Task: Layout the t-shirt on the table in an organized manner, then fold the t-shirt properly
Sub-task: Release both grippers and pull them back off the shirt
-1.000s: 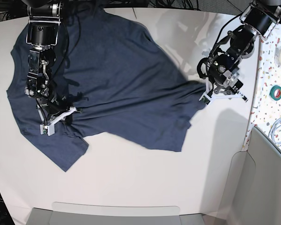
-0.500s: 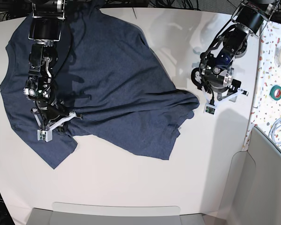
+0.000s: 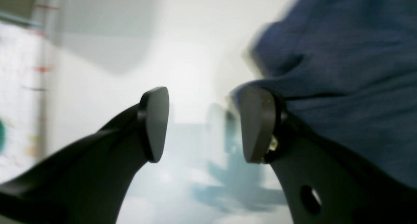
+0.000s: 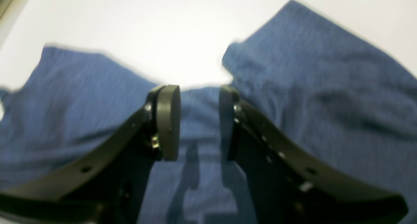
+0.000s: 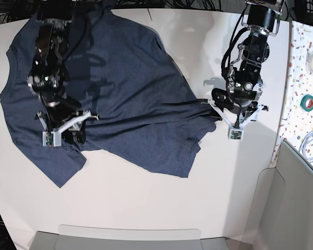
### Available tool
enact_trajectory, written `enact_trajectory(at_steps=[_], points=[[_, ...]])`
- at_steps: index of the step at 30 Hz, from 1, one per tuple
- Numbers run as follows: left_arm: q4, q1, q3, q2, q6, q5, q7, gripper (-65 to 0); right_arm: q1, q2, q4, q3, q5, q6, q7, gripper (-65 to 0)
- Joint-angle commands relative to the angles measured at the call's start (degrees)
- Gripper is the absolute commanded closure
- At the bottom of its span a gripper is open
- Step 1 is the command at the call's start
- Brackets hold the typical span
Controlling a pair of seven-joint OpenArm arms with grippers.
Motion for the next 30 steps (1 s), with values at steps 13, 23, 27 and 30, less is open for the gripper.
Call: enact_trajectory(at_steps=[13,23,27,30], points=[[-4.2,3.0,-32.5,5.7,-4.7,-34.2,11.8,-34.4,-20.0,4.5,8.4,0.3,0.3,0.5,1.6,-20.4],[-14.1,4.1,-32.2,6.0,-4.8,-34.6,7.9,-34.4,-17.6,6.1,8.4,0.4,0.3,0.6,-13.9,-20.4],[-15.5,4.1,-29.6,8.0,-4.8,-34.6,6.3,-34.4,-16.6,6.1,8.4,0.4,0.3,0.6,-14.1,-20.4],[-15.5,4.1,-26.1,8.6,-4.7,-34.6,6.3,-34.4,-16.5,6.1,8.4,0.4,0.3,0.6,-14.2,-20.4]])
